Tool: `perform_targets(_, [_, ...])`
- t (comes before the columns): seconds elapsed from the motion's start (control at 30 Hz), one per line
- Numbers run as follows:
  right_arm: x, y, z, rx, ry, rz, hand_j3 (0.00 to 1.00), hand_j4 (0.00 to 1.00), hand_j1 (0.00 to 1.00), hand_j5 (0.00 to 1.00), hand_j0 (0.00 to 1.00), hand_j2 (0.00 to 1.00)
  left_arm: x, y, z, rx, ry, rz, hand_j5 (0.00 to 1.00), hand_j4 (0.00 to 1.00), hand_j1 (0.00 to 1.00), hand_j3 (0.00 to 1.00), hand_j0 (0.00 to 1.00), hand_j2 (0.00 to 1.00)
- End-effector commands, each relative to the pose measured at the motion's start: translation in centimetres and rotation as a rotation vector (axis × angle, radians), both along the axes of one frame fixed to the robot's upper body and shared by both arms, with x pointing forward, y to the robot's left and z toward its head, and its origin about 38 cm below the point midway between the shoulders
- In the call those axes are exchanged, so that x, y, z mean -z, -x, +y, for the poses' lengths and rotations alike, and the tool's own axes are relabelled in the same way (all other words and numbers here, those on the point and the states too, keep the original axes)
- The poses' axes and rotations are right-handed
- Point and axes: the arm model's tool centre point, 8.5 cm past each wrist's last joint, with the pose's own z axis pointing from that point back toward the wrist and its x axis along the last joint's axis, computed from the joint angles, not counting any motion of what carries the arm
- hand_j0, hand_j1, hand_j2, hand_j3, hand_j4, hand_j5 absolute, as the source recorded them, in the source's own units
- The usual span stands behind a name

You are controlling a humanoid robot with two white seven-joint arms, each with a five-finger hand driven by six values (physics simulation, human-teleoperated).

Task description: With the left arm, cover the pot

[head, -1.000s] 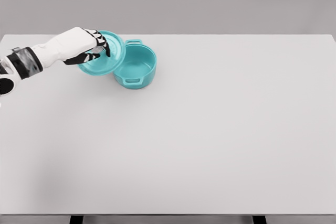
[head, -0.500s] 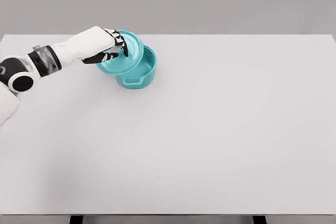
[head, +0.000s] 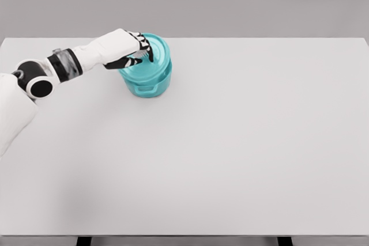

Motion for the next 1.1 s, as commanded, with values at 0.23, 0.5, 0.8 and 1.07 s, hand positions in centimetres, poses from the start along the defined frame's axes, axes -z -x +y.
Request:
perform_targets(0.23, [0.00, 0.00, 0.01, 0.000, 0.000, 0.000, 1.00, 1.00, 1.00, 1.00, 1.00, 1.00, 1.23, -0.23, -1.00, 0.002, 0.011, 0.035, 0.47, 0.47, 0.47, 0.47, 0.47, 0.47])
perform_targets(0.5, [0.00, 0.00, 0.01, 0.000, 0.000, 0.000, 1.00, 1.00, 1.00, 1.00, 1.00, 1.00, 1.22, -0.39, -0.82, -0.004, 0.008, 0.037, 0.47, 0.47, 0.47, 0.47, 0.47, 0.47])
perform_targets(0.8, [0.00, 0.00, 0.01, 0.000, 0.000, 0.000, 1.00, 1.00, 1.00, 1.00, 1.00, 1.00, 1.71, -0.45, -0.59, -0.011, 0.003, 0.051, 0.50, 0.50, 0.50, 0.50, 0.50, 0.50])
perform_targets(1.07, [0.00, 0.05, 0.02, 0.000, -0.001, 0.001, 1.00, 1.00, 1.00, 1.00, 1.00, 1.00, 1.74, -0.46, -0.55, -0.012, 0.003, 0.052, 0.53, 0.53, 0.53, 0.53, 0.53, 0.53])
